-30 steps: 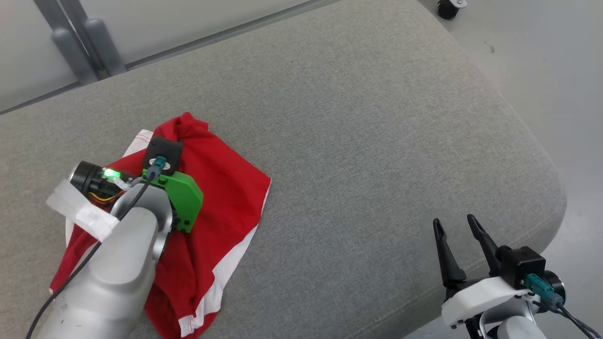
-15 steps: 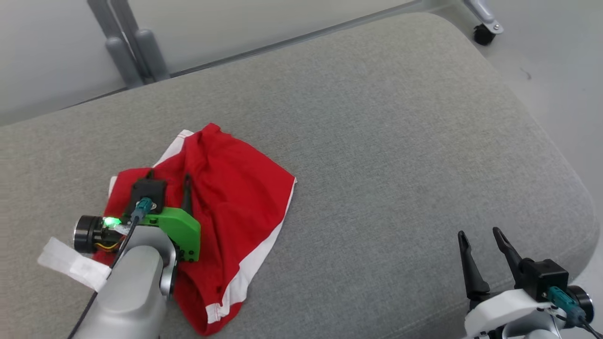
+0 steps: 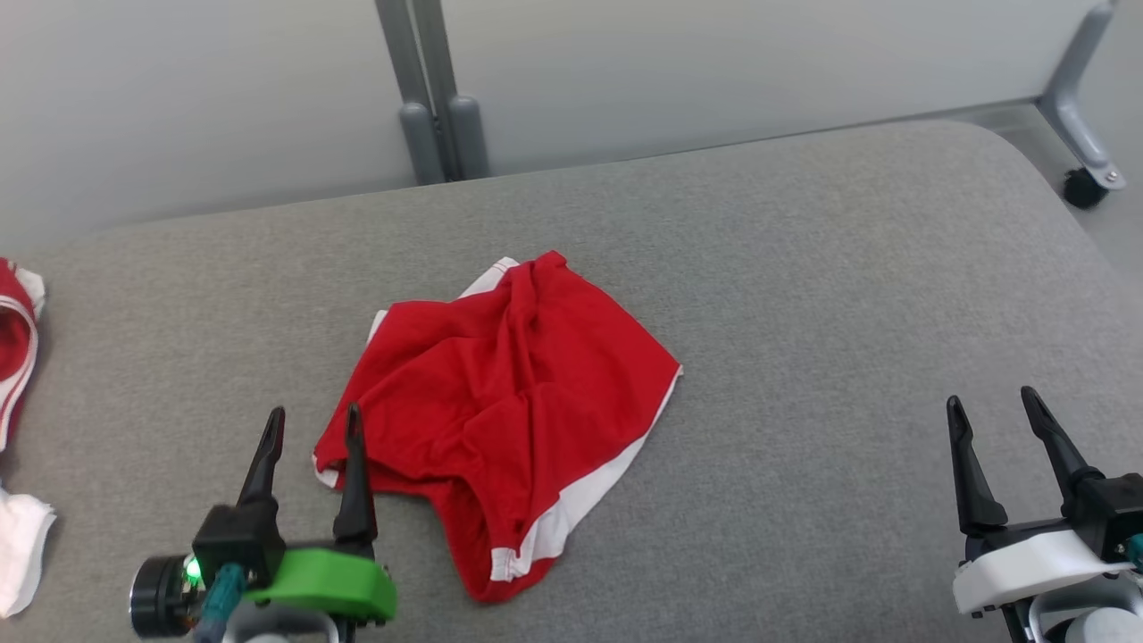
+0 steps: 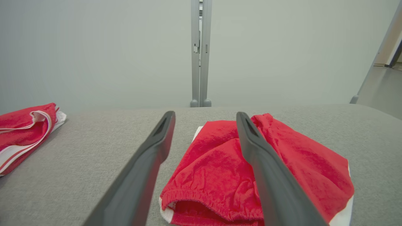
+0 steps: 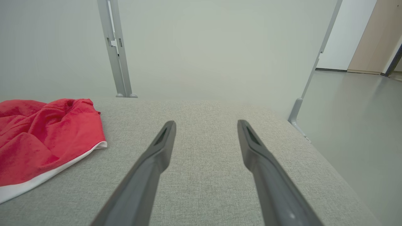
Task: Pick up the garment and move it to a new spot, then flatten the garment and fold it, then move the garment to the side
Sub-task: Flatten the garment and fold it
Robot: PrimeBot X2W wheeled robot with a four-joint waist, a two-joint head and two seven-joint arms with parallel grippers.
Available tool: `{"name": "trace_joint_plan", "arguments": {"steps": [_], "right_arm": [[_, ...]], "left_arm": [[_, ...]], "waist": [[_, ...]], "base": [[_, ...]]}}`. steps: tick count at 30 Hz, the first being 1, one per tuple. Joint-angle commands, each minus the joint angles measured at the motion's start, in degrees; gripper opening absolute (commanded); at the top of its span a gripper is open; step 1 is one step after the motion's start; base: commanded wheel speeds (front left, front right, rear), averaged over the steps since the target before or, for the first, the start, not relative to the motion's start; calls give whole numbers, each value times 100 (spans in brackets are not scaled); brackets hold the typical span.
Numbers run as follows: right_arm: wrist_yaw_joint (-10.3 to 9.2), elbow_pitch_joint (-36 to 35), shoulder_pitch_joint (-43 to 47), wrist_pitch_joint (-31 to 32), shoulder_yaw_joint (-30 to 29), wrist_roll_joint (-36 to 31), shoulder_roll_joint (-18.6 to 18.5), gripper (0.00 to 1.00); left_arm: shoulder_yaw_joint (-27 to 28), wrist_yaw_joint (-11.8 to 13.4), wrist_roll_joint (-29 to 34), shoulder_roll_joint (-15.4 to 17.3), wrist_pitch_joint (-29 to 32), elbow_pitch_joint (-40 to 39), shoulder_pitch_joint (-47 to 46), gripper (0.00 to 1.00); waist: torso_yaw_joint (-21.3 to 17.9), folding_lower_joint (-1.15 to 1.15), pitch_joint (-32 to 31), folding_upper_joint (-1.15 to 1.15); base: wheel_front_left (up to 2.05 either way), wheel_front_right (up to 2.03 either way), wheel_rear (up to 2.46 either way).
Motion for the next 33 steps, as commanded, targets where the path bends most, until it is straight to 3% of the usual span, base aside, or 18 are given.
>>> {"name": "trace_joint_plan", "arguments": {"steps": [1, 7, 13, 22, 28, 33], "right_arm": [[-2, -44, 83, -18, -14, -31, -30, 100], [-2, 14, 153, -17, -29, -71, 13, 100], [-2, 296, 287, -17, 128, -109, 134, 100], [-2, 428, 253, -18, 206, -86, 252, 100], [-2, 636, -230, -17, 489, 167, 132, 100], [-2, 1527, -1310, 856, 1488, 328, -431, 100]], "left_arm": [[82, -60, 165, 33, -1, -119, 288, 100], [654, -432, 389, -67, -1, -485, 1284, 100], [1009, -861, 523, -260, -2, -440, 1698, 100], [1259, -1104, 730, -441, -2, -434, 1623, 100], [735, -1289, 640, -477, 73, -136, 1626, 100], [10, -1403, 292, -467, 1185, -424, 1476, 100]], "waist": [[442, 0, -333, 0], [542, 0, -425, 0], [555, 0, -415, 0], [536, 0, -389, 0], [530, 0, -296, 0], [679, 0, -104, 0]], "base": [[0, 0, 0], [0, 0, 0], [0, 0, 0], [0, 0, 0], [0, 0, 0], [0, 0, 0]]}}
